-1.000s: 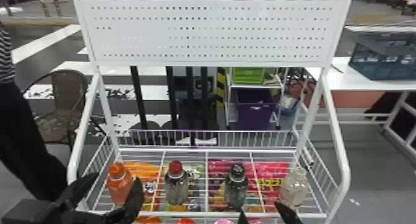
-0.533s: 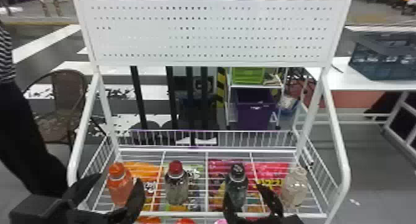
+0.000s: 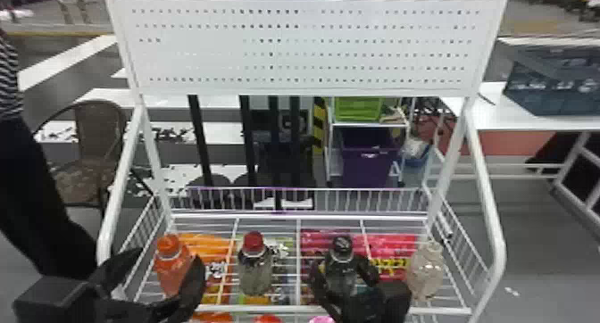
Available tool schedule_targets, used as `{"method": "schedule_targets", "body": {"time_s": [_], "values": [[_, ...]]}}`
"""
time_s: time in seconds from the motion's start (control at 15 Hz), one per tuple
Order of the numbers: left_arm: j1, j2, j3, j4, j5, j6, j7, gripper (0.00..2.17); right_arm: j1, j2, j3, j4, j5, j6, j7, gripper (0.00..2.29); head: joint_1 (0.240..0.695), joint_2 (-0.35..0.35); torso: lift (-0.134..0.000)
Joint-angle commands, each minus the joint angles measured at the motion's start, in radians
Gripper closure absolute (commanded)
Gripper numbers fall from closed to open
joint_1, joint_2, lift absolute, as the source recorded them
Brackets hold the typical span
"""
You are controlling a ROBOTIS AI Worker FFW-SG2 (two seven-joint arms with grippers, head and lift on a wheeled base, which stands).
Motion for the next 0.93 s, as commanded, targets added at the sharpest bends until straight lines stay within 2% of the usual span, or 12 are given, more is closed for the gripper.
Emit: {"method": "schedule_targets", "body": {"time_s": [0.0,0.27,0.47,0.67,0.87], "values": [[-0.011,0.001,0.000,0.004,0.002,0.000,-0.001,0.14,0.015,-0.001,-0.001,-0.025,0.009,0.008,-0.014,1.15,0.499,0.000,0.000],[-0.014,0.001,-0.003,0.010,0.003,0.000,-0.001,0.14,0.055,-0.014,-0.002,-0.114,0.023,0.051,-0.040,1.18,0.499,0.000,0.000],[-0.013,0.003,-0.002,0.005,0.003,0.000,-0.001,0.14,0.130,-0.027,-0.002,-0.273,0.013,0.125,-0.042,1.18,0.499,0.000,0.000],[-0.010,0.001,-0.003,0.002,0.002,0.000,-0.001,0.14,0.239,-0.086,-0.018,-0.525,0.012,0.297,-0.054,1.18,0.499,0.000,0.000],[-0.008,-0.002,-0.011,0.005,0.000,0.000,-0.001,0.14,0.377,-0.139,-0.070,-0.755,0.009,0.349,-0.054,1.18,0.499,0.000,0.000]]}}
